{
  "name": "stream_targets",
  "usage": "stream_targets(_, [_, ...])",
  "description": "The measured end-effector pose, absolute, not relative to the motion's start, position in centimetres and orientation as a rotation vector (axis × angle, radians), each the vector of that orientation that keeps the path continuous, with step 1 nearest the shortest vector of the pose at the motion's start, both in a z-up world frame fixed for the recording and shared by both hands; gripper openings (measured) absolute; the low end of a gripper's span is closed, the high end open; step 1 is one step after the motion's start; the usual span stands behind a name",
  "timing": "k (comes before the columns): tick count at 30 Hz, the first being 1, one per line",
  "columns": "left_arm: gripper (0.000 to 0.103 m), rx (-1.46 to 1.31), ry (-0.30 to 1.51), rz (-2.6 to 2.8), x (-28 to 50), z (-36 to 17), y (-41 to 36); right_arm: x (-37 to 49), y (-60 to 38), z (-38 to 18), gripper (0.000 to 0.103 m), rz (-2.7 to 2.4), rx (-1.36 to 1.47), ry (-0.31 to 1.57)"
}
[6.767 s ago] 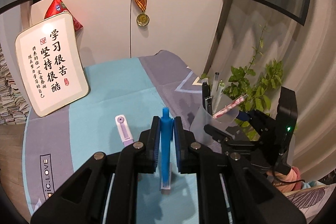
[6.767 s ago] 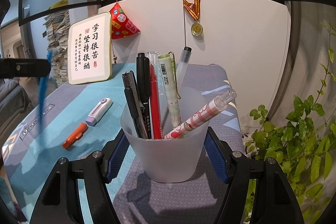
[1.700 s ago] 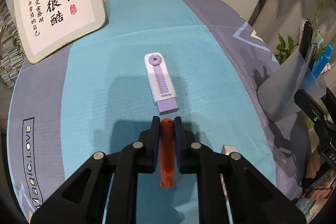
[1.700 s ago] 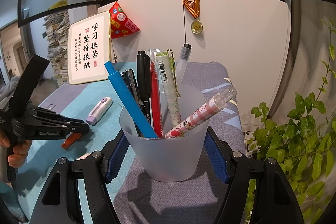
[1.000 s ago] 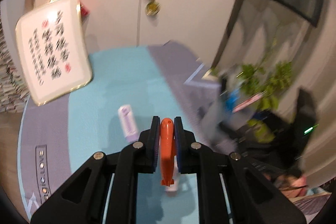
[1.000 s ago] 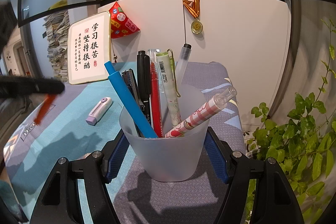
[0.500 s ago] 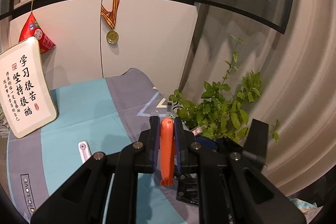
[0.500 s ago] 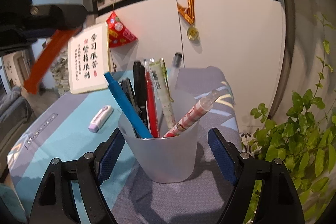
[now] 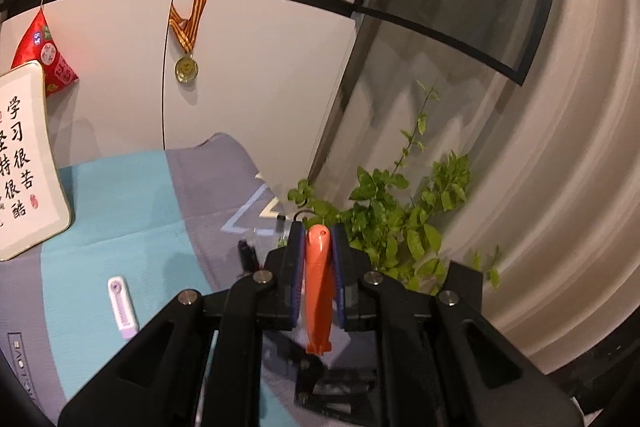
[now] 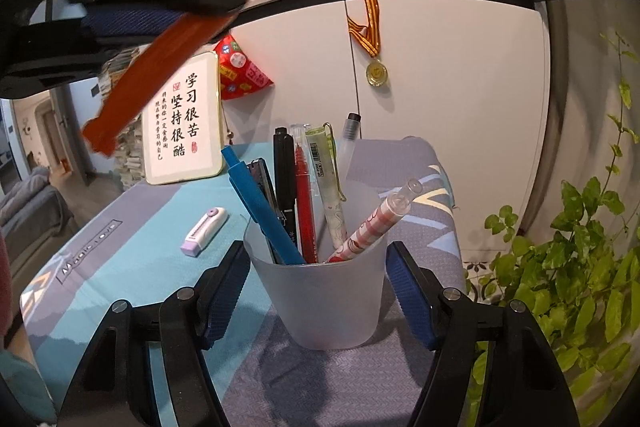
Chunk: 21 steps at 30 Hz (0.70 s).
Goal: Organize stationery
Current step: 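Carry the orange highlighter above the cup with the left gripper, then lower the orange highlighter into the cup and open the left gripper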
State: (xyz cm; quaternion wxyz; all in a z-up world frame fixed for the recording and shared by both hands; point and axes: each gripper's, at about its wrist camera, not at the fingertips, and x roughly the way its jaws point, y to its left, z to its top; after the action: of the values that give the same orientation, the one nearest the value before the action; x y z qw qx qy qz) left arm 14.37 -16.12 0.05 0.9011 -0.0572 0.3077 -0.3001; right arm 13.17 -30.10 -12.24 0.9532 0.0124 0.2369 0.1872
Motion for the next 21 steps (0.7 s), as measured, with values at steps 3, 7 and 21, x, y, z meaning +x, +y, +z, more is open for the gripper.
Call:
stream_targets(3, [0.011, -0.117, 0.621, -0.612, 14.9, -0.9, -16.8, 13.2, -30.1, -12.2, 0.072, 0.381, 0.025, 0.481])
stream_targets(7, [0.011, -0.151, 0.66, -0.61, 15.9, -2.4, -16.8, 13.2, -30.1, -12.2, 0.072, 0.38, 0.025, 0.481])
stream_targets(21, [0.012, -0.114, 0.721, -0.585, 16.3, -3.7, -16.7, 13.2, -30.2, -12.2, 0.072, 0.38, 0.025, 0.481])
